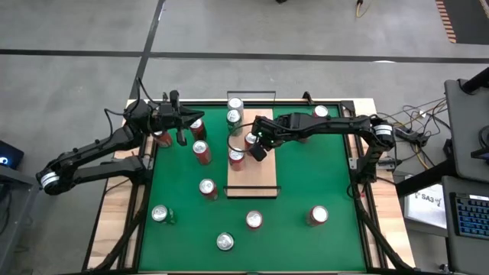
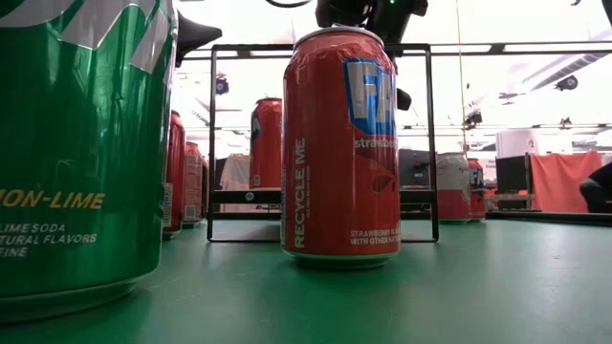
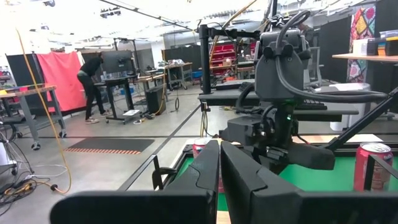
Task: Place canned beverage on shelf
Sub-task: Put the right red soda can on the shelf
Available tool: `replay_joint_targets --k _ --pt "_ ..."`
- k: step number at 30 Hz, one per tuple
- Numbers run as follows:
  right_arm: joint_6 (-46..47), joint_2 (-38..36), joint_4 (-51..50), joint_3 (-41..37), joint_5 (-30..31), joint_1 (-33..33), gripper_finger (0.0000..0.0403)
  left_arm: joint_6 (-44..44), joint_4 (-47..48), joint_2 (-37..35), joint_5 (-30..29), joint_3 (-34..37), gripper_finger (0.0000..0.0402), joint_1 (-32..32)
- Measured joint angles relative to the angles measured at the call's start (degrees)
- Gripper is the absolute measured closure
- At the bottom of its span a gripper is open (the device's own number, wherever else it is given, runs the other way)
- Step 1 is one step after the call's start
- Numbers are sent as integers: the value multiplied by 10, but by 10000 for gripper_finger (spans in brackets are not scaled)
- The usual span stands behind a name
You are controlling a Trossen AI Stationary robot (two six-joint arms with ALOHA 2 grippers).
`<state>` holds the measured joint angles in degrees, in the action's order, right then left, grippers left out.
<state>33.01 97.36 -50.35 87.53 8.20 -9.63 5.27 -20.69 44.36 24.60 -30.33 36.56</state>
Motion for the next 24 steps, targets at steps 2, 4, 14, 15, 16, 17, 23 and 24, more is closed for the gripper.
replay_joint_targets --k 2,4,14,15,16,17,23,24 --pt "0 0 0 0 -22 0 394 0 0 0 0 0 402 0" --pt "-9 -1 0 0 -48 0 394 0 0 0 0 0 402 0" --pt "-62 -3 72 0 -56 3 394 0 0 0 0 0 402 0" --pt "-67 -2 78 0 -54 3 394 0 0 0 0 0 402 0" --pt "-68 -1 85 0 -53 3 394 0 0 0 0 0 402 0" --pt "-68 1 93 0 -52 3 394 0 0 0 0 0 402 0" --pt "-71 3 94 0 -40 2 394 0 0 0 0 0 402 0" --pt "-71 3 96 0 -36 2 394 0 0 0 0 0 402 0"
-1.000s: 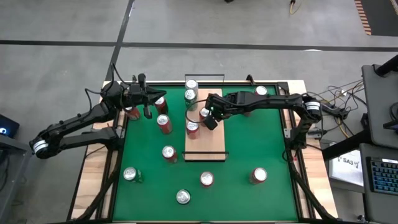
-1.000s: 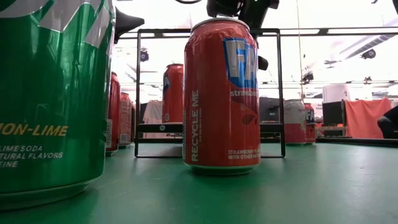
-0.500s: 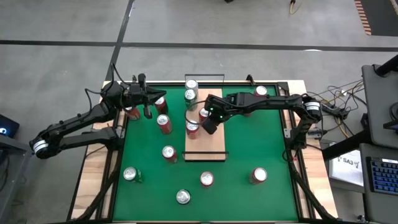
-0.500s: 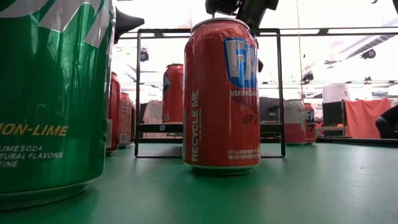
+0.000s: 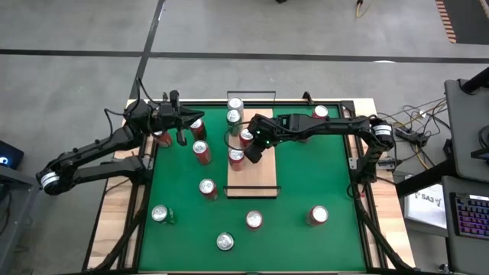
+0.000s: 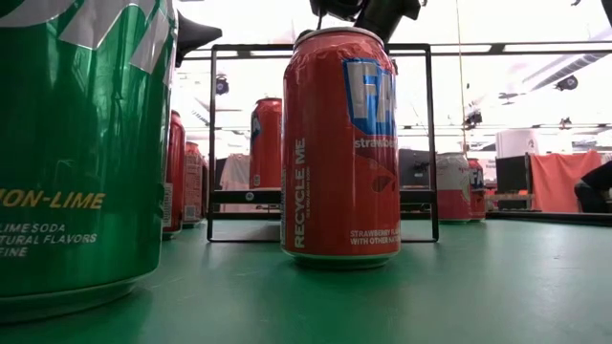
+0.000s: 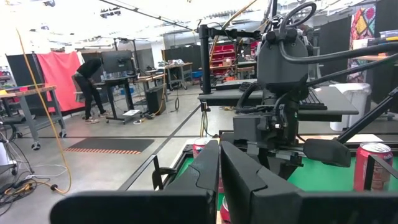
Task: Place canned beverage on shelf
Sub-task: Put the right red soda can on the shelf
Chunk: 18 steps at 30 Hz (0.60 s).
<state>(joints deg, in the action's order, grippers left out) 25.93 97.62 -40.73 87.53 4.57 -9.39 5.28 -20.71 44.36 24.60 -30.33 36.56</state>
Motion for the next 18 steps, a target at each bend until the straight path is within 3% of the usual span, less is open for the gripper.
replay_joint_targets --k 18 --pt "-13 -4 29 2 1 -6 394 0 0 0 0 0 402 0"
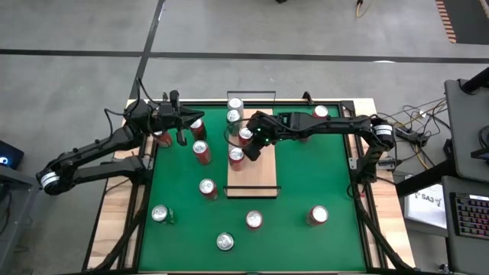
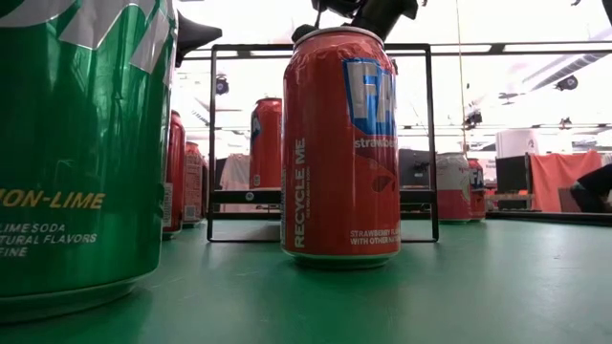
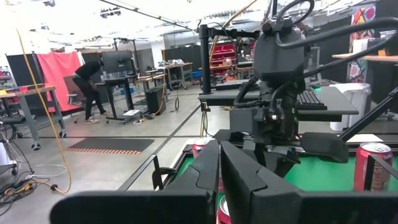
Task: Place canned beverage on shelf
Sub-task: Put the right red soda can on the shelf
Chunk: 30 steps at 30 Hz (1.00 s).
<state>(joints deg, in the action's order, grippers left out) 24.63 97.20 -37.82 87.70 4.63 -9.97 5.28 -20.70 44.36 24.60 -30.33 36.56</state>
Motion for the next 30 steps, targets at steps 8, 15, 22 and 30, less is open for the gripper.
replay_joint_targets --k 8,15,22,30 --pt "-22 4 31 0 2 -5 394 0 0 0 0 0 402 0" --pt "-22 -28 17 1 6 -15 394 0 0 0 0 0 402 0" --pt "-43 -26 8 1 64 -47 394 2 2 0 0 0 402 0" --pt "-44 7 9 -1 54 -57 394 3 2 0 0 0 402 0"
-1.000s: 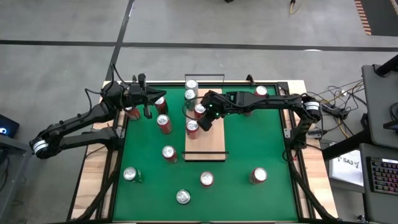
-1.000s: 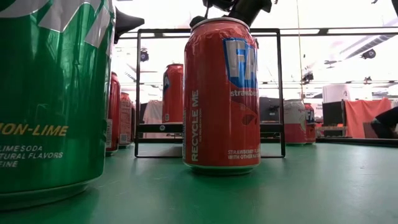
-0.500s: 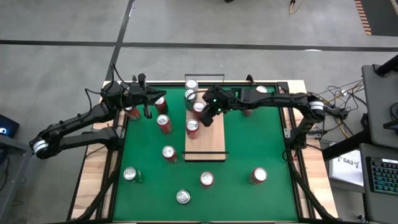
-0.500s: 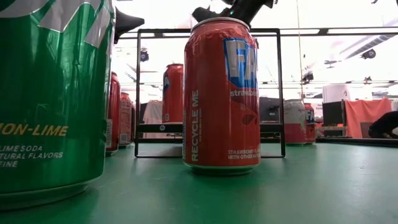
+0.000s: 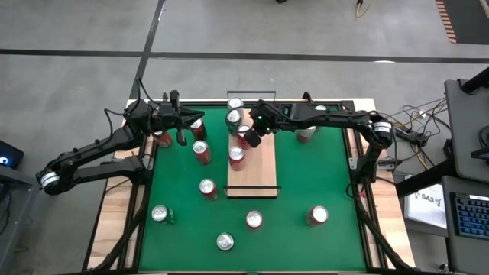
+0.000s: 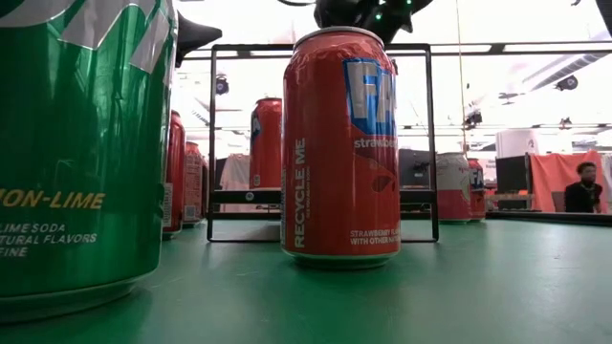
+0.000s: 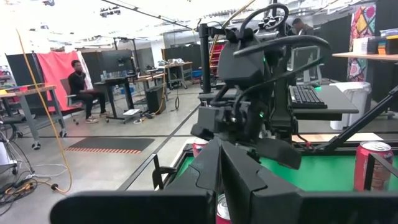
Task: Place canned beverage on shelf
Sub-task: Put the right red soda can on the shelf
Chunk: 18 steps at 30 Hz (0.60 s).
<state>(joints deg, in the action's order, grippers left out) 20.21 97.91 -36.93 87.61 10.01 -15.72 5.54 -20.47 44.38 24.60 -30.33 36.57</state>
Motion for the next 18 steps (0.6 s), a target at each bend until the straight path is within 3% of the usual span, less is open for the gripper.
replay_joint_targets --k 18 --pt "27 4 19 0 -15 34 394 1 0 0 0 0 402 0"
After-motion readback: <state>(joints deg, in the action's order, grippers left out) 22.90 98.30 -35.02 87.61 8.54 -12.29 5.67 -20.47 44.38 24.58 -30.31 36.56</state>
